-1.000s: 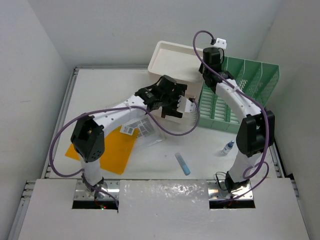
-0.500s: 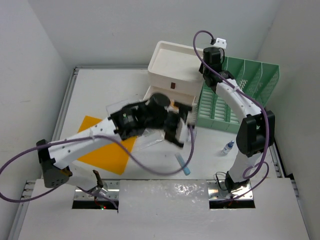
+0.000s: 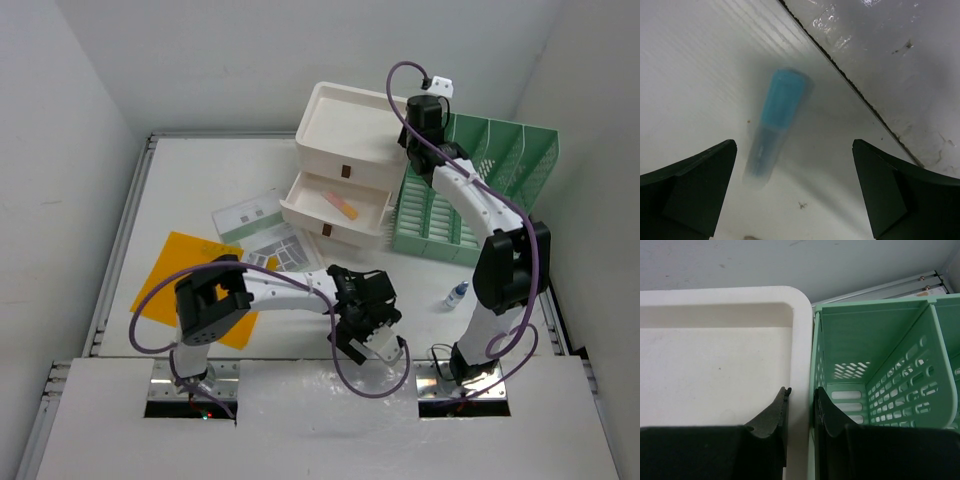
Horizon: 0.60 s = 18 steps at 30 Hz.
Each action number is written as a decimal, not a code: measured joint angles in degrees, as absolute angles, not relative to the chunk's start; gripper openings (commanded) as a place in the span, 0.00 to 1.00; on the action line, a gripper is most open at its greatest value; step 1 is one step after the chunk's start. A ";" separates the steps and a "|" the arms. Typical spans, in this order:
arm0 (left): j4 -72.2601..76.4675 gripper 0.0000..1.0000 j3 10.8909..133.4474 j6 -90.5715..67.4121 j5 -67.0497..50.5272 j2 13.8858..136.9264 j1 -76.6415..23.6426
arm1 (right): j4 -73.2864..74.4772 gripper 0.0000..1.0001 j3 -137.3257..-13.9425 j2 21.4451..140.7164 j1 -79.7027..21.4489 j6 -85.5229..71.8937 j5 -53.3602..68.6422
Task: Organize the desk
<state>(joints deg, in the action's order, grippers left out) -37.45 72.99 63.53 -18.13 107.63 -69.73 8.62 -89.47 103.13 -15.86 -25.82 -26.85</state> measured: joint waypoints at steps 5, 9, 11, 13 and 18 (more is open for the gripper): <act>-36.58 0.64 74.54 65.10 -19.20 111.50 -69.78 | 7.60 0.00 -88.71 102.80 -15.86 -25.63 -26.83; -36.86 0.00 76.97 65.41 -18.20 114.39 -69.76 | 7.49 0.00 -88.66 102.78 -15.86 -25.30 -26.76; -36.97 0.00 77.62 65.49 -17.39 114.67 -69.76 | 7.11 0.00 -88.36 102.67 -15.86 -25.21 -26.70; -36.64 0.00 77.38 64.90 -16.29 114.43 -69.76 | 6.46 0.00 -87.83 102.45 -15.86 -25.17 -26.70; -33.30 0.00 70.63 61.89 -11.35 105.45 -68.62 | 6.11 0.00 -87.64 102.39 -15.86 -25.04 -26.63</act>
